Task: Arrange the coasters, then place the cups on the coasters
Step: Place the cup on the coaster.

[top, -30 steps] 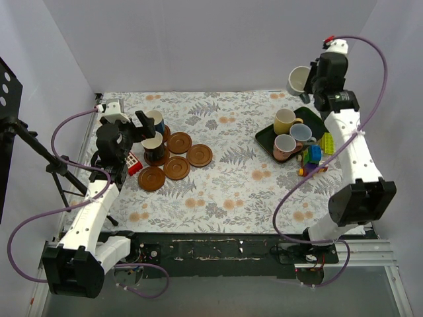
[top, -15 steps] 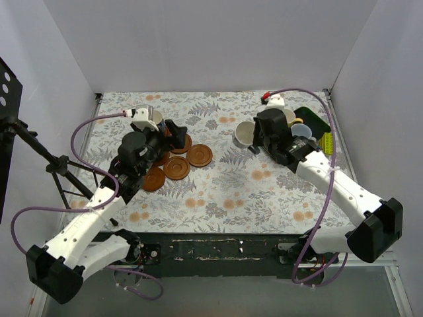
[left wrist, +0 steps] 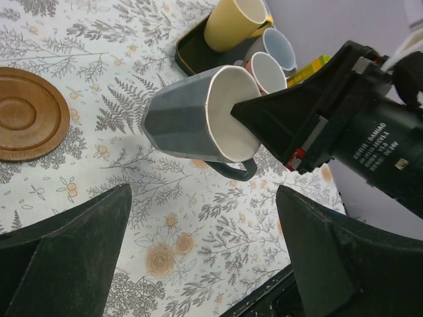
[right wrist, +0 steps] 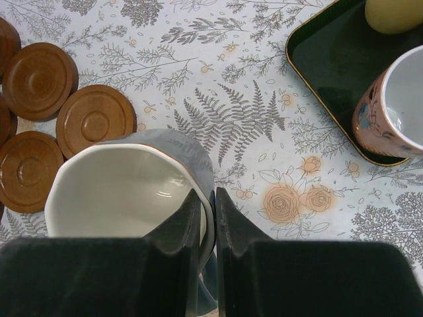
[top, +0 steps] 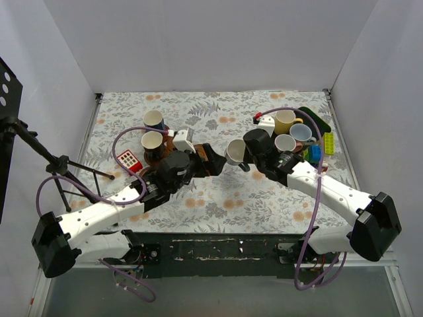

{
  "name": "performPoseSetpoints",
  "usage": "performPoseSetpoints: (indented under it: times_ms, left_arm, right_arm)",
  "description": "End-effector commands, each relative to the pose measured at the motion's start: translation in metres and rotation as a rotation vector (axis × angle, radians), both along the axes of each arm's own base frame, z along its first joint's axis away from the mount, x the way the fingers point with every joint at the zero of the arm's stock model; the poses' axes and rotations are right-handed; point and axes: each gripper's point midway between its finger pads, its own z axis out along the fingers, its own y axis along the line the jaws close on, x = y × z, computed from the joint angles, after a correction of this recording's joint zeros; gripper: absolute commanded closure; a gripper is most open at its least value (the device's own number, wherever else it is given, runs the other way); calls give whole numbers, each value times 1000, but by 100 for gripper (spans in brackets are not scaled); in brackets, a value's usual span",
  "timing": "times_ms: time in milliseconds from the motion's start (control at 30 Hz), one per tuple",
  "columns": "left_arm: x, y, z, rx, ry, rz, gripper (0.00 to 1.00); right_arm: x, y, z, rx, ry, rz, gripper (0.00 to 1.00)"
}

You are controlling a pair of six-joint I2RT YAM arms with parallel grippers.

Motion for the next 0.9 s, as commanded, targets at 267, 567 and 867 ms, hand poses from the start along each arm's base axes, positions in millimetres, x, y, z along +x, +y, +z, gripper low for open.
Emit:
performPoseSetpoints:
  times_ms: [267,567,867]
  left_arm:
    - [24,-32,-12,48,2,27,16]
    - [31,-50,-28,51,21,5,26]
    - [39,-54,-55,144,65,18,50]
  right_arm:
    - [-7,6,44,210,-147,-56,99]
    - [-20,10,40,227,-137,-39,99]
    - [-28,15,33,234,-152,-41,99]
